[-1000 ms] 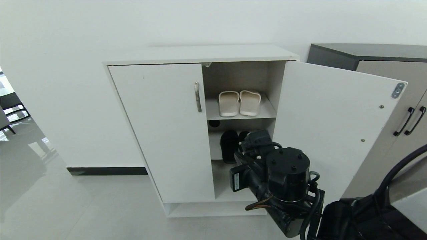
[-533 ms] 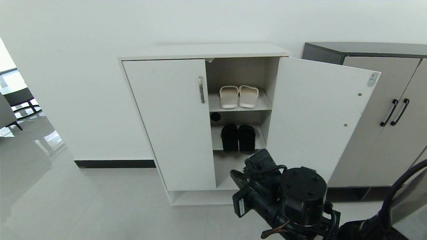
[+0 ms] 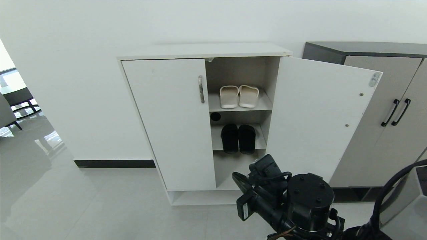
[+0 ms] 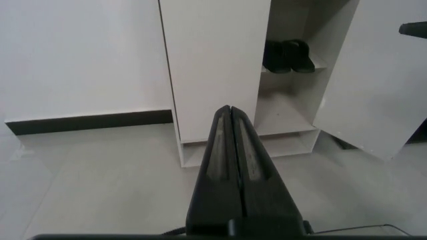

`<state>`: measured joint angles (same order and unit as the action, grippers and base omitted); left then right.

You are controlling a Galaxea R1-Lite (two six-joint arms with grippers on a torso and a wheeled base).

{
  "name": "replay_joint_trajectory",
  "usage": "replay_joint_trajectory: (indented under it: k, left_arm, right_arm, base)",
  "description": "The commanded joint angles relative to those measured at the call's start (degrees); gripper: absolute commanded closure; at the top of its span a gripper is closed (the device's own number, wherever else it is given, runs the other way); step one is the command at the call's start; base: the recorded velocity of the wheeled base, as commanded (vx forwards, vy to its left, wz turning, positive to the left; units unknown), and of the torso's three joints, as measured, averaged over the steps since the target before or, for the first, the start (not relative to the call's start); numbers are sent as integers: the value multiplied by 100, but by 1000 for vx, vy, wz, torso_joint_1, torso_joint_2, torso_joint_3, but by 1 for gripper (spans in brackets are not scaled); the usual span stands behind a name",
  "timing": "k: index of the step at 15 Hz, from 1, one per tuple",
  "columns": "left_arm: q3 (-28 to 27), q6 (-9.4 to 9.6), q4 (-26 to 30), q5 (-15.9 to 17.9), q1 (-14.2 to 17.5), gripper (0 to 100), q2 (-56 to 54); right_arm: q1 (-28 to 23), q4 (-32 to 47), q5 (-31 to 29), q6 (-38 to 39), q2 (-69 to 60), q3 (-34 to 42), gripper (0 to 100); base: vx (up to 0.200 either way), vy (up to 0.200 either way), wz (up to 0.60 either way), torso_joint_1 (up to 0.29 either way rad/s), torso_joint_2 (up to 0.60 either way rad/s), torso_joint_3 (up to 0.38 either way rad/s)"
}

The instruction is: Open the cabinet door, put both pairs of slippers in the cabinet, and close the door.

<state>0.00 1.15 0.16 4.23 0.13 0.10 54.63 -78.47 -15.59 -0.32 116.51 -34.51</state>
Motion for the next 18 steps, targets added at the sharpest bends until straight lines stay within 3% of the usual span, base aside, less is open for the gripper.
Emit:
replay_joint_trajectory:
  k: [1, 7, 18]
  left_arm:
    - [0, 8, -7, -1, 4, 100, -1]
    - [0, 8, 2, -1, 4, 100, -1]
    - [0, 8, -7, -1, 4, 100, -1]
  right_arm:
    - [-5, -45, 4, -3, 241, -3, 100]
    - [-22, -45, 4, 14, 294, 6, 100]
    - [-40, -54, 4, 5, 347, 15, 100]
  base:
    - [0, 0, 0, 0, 0, 0]
    - [0, 0, 0, 28, -83, -58]
    - [0, 0, 0, 175, -452, -278]
